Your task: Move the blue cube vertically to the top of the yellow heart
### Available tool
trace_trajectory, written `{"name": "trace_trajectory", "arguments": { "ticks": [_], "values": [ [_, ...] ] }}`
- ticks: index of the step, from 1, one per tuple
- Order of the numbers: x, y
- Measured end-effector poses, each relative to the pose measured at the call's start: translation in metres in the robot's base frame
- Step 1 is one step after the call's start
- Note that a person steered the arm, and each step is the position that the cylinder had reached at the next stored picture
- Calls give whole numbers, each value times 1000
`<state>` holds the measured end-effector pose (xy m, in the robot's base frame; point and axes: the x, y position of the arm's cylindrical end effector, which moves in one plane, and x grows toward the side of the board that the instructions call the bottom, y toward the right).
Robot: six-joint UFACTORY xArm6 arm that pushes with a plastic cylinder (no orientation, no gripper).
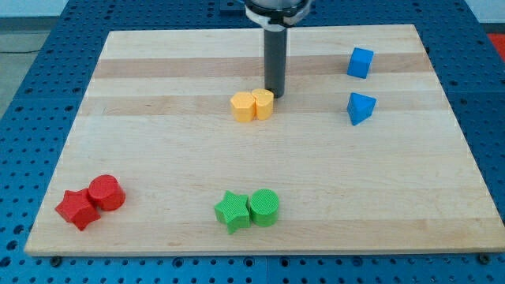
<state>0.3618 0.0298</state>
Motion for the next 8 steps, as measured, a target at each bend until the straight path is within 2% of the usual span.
{"name": "trace_trajectory", "arguments": {
  "ticks": [3,4,5,8],
  "values": [
    [-7,100],
    [-22,165],
    [-38,188],
    [-71,106]
  ]
}}
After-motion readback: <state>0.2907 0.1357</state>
